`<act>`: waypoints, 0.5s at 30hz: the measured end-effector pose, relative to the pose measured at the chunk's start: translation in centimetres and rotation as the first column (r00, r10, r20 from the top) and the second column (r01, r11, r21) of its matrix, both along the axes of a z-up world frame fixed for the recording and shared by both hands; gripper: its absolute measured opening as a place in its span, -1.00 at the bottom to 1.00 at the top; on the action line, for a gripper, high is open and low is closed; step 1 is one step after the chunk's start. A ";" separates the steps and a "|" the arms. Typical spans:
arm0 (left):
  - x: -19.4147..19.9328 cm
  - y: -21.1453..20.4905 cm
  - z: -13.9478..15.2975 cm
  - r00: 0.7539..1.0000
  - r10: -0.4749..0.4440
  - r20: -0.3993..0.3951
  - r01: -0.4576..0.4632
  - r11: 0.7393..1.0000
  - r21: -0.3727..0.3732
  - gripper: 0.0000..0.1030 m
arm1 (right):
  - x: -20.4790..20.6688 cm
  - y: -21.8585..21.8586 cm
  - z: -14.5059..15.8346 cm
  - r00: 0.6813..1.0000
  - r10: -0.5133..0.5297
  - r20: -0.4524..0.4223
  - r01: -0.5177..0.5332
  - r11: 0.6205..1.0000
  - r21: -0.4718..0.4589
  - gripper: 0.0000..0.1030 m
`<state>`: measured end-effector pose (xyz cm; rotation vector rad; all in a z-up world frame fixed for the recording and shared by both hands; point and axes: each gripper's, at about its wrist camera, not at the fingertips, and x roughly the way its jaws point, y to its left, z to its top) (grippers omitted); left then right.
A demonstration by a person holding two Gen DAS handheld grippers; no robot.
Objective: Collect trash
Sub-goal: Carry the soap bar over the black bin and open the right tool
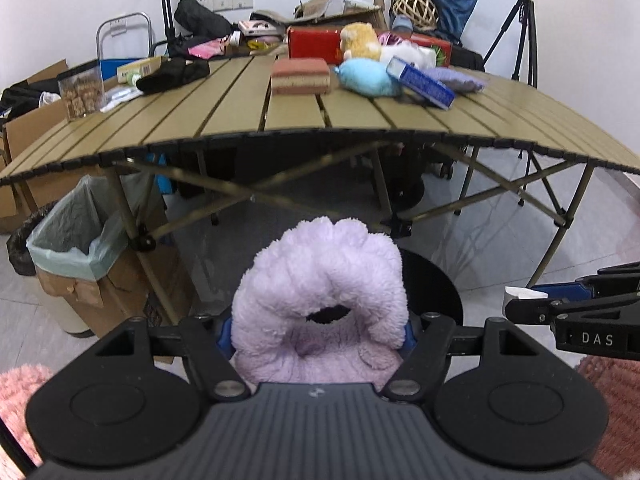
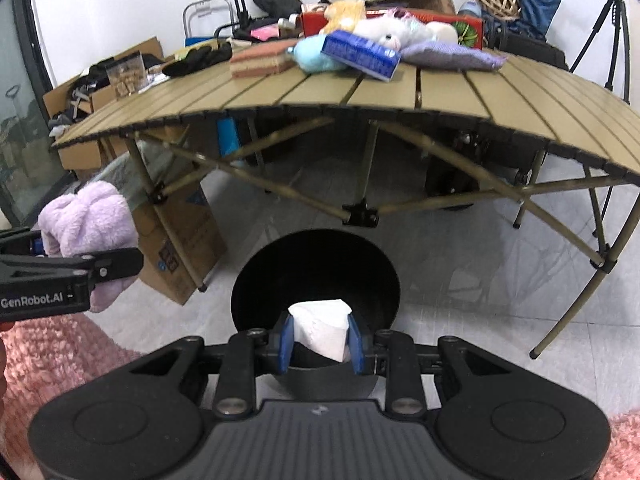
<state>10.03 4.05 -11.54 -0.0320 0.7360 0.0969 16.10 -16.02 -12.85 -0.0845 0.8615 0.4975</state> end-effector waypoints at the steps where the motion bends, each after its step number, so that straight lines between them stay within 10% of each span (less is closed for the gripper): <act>1: 0.0 0.1 -0.2 1.000 0.001 -0.006 -0.001 1.000 -0.002 0.36 | 0.1 0.1 -0.2 1.000 0.003 -0.008 -0.003 1.000 -0.003 -0.47; 15: 1.1 2.0 -2.3 0.997 0.025 -0.070 -0.029 0.998 -0.053 0.26 | 2.2 2.1 -3.0 0.995 0.029 -0.094 -0.035 0.998 -0.058 -0.47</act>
